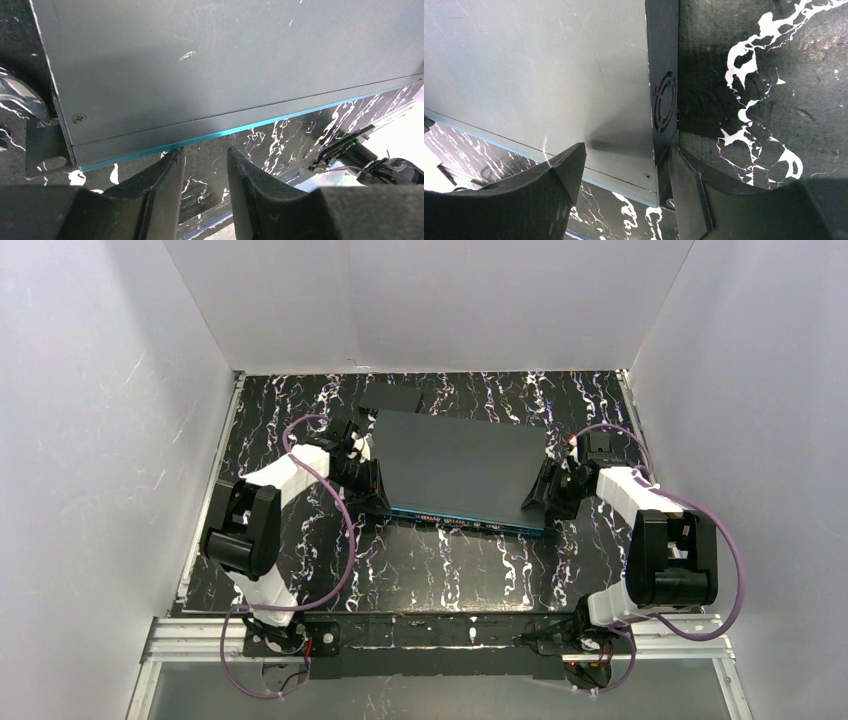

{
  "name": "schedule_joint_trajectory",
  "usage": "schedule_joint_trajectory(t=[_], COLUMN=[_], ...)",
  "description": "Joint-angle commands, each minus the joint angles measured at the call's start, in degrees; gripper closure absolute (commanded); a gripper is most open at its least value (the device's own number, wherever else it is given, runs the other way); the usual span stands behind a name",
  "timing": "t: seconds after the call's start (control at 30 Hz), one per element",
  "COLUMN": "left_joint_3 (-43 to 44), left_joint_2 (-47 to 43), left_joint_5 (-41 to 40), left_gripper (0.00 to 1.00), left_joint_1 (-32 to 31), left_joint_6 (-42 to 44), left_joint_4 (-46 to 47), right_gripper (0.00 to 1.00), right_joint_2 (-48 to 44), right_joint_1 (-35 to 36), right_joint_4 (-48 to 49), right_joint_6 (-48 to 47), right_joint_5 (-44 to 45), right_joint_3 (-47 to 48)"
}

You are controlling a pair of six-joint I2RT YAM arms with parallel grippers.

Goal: Pull the plug from the switch port
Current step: Move the switch port to the center of the board.

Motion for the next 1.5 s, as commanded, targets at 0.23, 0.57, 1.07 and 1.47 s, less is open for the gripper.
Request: schedule_joint_trajectory(t=[0.23, 0.57, 1.07, 1.47], left_joint_3=[5.3, 10.6, 8.9, -5.7], left_joint_2=[5.8, 10.3, 3.6, -25.1], left_joint_5=[-4.6, -11.0, -4.2, -11.2], left_gripper=[0.69, 0.73, 0.60, 0.29], left_joint_1=[0.7, 1.0, 2.6, 2.6], left_joint_6=[2.1, 1.4, 4.4, 6.7], left_joint_4=[6.1, 7.2, 7.5, 8.1], right_gripper=[0.31, 0.30, 0.41, 0.38], right_joint_2=[0.2, -0.2, -1.3, 0.9], right_joint_1=[0.5, 0.6, 0.8, 0.8], right_joint_4=[1.2, 5.1, 6.8, 3.3], right_joint_6=[4.0, 8.6, 11.2, 7.1], right_joint_5=[-10.5, -16.1, -18.5, -15.5], right_joint_3=[-2.5, -5.4, -7.0, -1.4])
